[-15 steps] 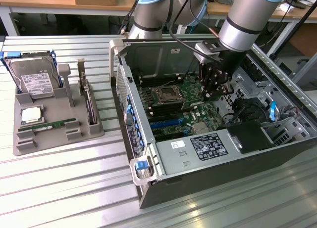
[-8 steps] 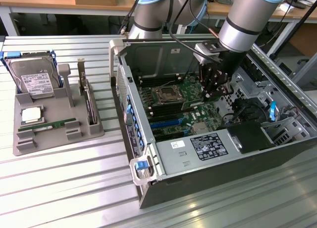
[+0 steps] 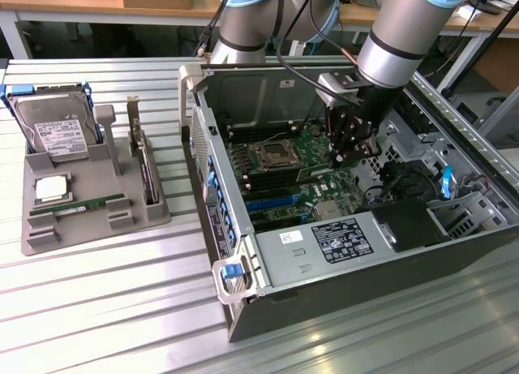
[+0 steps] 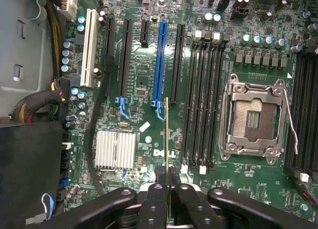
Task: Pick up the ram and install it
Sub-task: 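Insert the ram into the slot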
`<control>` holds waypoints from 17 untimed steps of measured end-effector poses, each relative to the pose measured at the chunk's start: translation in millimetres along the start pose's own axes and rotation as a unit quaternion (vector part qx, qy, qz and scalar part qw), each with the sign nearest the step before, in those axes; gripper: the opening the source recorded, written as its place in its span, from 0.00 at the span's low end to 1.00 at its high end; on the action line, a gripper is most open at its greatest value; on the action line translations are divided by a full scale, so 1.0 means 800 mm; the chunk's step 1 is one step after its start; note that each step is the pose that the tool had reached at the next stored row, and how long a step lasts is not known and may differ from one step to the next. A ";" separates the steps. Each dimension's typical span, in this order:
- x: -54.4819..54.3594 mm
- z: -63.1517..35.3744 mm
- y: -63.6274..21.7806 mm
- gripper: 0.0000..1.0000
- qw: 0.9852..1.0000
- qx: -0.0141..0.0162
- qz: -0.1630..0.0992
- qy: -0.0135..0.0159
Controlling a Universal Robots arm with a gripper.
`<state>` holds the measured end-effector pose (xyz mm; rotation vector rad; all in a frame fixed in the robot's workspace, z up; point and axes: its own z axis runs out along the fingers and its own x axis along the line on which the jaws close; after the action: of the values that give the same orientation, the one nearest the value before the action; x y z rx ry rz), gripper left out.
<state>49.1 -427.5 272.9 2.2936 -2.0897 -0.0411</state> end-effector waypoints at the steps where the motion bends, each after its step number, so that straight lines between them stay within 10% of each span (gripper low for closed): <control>1: 0.000 0.001 0.001 0.12 1.000 0.000 0.000 0.000; 17: -0.003 0.004 0.027 0.12 1.000 0.000 0.000 0.000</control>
<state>27.1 -427.5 270.5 2.2936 -2.0897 -0.0411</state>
